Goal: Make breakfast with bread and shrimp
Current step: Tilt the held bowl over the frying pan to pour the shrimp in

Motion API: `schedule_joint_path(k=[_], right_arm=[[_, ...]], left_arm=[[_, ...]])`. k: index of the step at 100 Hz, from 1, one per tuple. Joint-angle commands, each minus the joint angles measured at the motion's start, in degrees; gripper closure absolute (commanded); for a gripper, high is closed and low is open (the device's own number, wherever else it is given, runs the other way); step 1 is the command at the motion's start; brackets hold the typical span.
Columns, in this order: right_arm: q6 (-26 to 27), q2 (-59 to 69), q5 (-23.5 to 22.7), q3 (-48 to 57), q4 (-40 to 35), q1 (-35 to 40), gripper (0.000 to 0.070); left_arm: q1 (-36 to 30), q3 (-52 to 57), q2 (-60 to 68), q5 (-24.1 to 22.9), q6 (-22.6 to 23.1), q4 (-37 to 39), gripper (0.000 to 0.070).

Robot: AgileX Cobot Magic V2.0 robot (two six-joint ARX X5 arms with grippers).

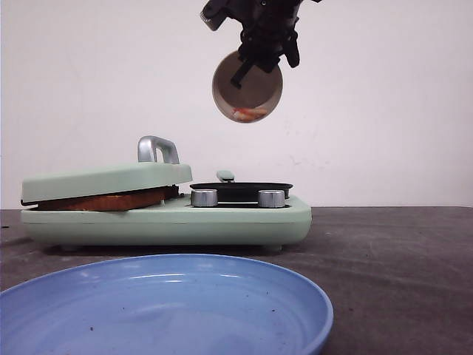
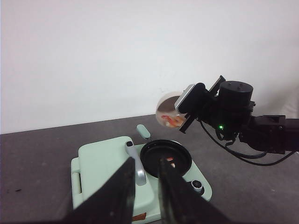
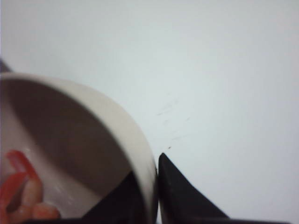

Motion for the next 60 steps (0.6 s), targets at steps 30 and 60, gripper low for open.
schedule_joint_path(k=[30,60], right_arm=[[-7.08,0.92,0.22,1.29,2.86,1.05,0.0700],[-10.97,0.90,0.63,1.33,7.43,1.44,0.0700]], left_arm=[[-0.24,0.96,-0.33,0.04,0.35,-0.09,0.0696],[-0.61,0.96,-0.39,0.04,0.37,-0.28,0.0696]])
